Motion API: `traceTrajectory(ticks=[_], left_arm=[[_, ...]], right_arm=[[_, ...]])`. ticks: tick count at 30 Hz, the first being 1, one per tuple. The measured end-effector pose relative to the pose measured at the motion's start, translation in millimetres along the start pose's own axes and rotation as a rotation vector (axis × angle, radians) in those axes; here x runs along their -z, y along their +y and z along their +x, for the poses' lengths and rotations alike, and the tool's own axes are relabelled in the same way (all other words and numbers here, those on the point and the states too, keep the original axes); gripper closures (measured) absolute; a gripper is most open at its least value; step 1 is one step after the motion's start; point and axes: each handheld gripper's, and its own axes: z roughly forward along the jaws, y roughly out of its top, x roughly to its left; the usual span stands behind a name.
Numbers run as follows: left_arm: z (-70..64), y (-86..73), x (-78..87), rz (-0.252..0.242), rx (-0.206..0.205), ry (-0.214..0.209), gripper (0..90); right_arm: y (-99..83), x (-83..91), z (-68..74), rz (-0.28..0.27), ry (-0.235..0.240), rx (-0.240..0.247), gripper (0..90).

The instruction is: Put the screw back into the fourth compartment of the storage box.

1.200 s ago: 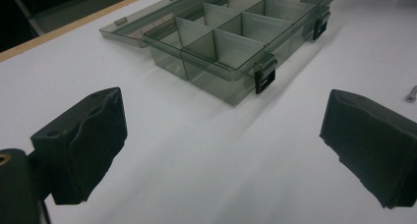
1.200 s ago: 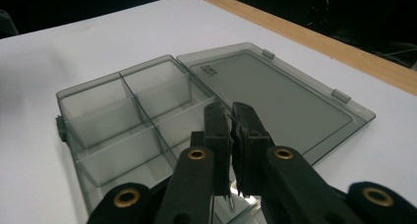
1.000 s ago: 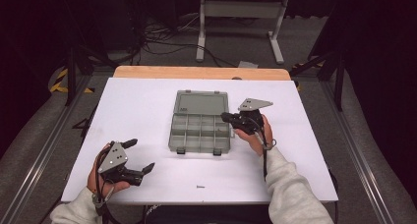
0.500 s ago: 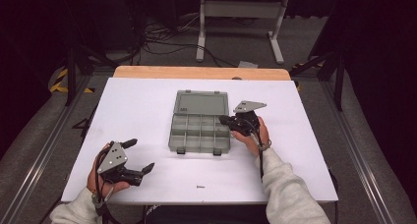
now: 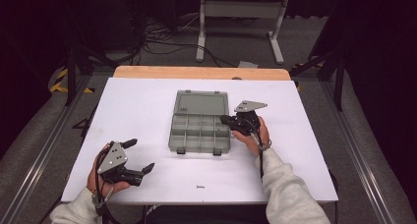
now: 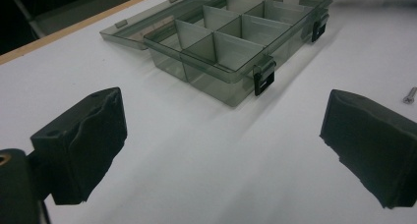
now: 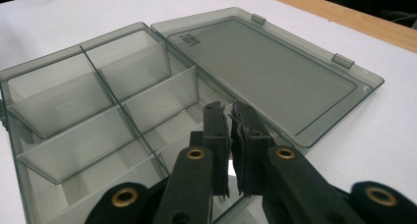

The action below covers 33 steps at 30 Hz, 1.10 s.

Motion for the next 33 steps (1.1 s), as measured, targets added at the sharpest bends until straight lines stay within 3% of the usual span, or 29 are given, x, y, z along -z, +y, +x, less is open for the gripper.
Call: traceTrajectory(ticks=[9,18,33], left_arm=[[-0.1,0.0,0.2,-0.004,-0.002,0.0,4.2],[0.2,-0.2,0.1,-0.002,0.0,0.0,4.2],[-0.1,-0.2,1.2,-0.001,-0.005,0.004,4.1]], right_arm=[[3.9,11.6,1.1,-0.057,-0.002,0.001,75.8],[8.9,30.8,18.9,-0.094,0.047,0.081,67.1],[11.9,56.4,46.4,-0.137,0.111,0.148,55.0]])
